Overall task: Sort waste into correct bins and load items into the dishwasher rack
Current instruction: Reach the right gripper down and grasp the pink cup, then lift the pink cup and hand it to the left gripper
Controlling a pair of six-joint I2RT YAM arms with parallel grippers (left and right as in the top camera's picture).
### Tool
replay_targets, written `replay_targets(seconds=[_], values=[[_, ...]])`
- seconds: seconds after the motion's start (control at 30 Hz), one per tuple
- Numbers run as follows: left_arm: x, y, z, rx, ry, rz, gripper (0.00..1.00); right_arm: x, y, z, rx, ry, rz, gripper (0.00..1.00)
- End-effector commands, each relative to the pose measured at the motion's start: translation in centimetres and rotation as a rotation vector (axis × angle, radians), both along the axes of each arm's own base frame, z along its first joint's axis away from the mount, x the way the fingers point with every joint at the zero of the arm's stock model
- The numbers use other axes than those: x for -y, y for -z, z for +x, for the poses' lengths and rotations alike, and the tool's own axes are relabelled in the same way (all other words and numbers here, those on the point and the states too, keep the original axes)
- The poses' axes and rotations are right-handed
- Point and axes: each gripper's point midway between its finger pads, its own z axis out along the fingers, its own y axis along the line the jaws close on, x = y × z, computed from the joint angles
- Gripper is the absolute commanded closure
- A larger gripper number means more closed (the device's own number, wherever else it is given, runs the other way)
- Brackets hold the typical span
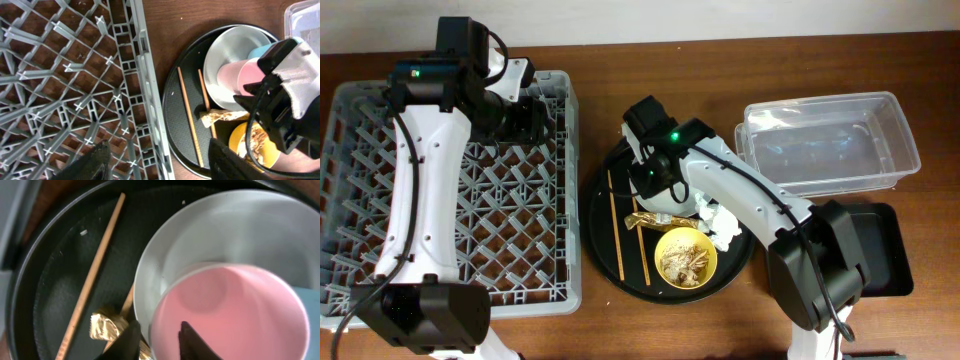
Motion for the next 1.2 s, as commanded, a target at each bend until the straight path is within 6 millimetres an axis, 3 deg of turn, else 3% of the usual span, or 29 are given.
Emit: replay_targets(seconds=[0.0,0.1,0.17,0.23,0.33,0.43,0.47,0.5,0.57,0.63,0.77,0.9,0.93,0.97,1.07,1.17], values=[[0.1,0.3,0.3,0.001,-0.005,-0.006,0.51,-0.7,-0.2,-0.3,-0.008,-0.019,0.026,0.80],[0.1,0.1,0.7,0.013,-0.025,-0.014,0.51,-2.6,-2.2,-0.1,-0.009,-0.046,0.124,0.85],[0.1,0.0,0.9,0.023,-0.025,-0.015,0.51,-3.8,-4.6,0.4,0.010,-0.063,0.181,0.96],[0.2,0.0,0.9,0.022,-0.022,-0.020,0.51,-3.9,-6.6,0.7,0.032,-0.068,0.191,0.96],[0.8,-0.2,0.8,0.019,-0.010,-0.059,0.35,-3.0,-9.2,1.2,0.077,-0.046,0.152,0.96],[0.7,-0.3,0.8,0.018,-0.014,-0.072,0.16,-2.1,-10.6,0.8,0.084,-0.036,0.125,0.96],[0.6,-0.2,0.7,0.016,-0.016,-0.072,0.08,-1.9,-10.3,0.3,0.064,-0.038,0.112,0.89],[0.6,-0.2,0.6,0.011,-0.016,-0.071,0.01,-1.6,-9.7,-0.5,0.032,-0.042,0.090,0.72],[0.6,-0.2,0.5,0.007,-0.016,-0.071,0.01,-1.3,-7.9,-1.6,-0.013,-0.047,0.056,0.55],[0.6,-0.2,0.6,0.010,-0.016,-0.071,0.01,-1.1,-6.0,-1.8,-0.023,-0.051,0.035,0.53],[0.6,-0.2,0.7,0.015,-0.015,-0.071,0.01,-1.0,-2.0,-1.4,0.001,-0.046,0.031,0.53],[0.6,-0.2,0.7,0.014,-0.016,-0.071,0.01,-1.3,0.4,-0.9,0.037,-0.046,0.054,0.57],[0.6,-0.2,0.7,0.014,-0.016,-0.071,0.01,-1.2,0.9,-0.9,0.045,-0.045,0.053,0.60],[0.6,-0.2,0.7,0.015,-0.015,-0.071,0.01,-1.0,1.3,-0.8,0.054,-0.040,0.044,0.71],[0.6,-0.2,0.7,0.015,-0.016,-0.072,0.01,-1.2,0.4,-0.3,0.077,-0.037,0.047,0.96],[0.7,-0.3,0.7,0.014,-0.014,-0.076,0.01,-1.8,-3.4,0.6,0.125,-0.037,0.080,0.96]])
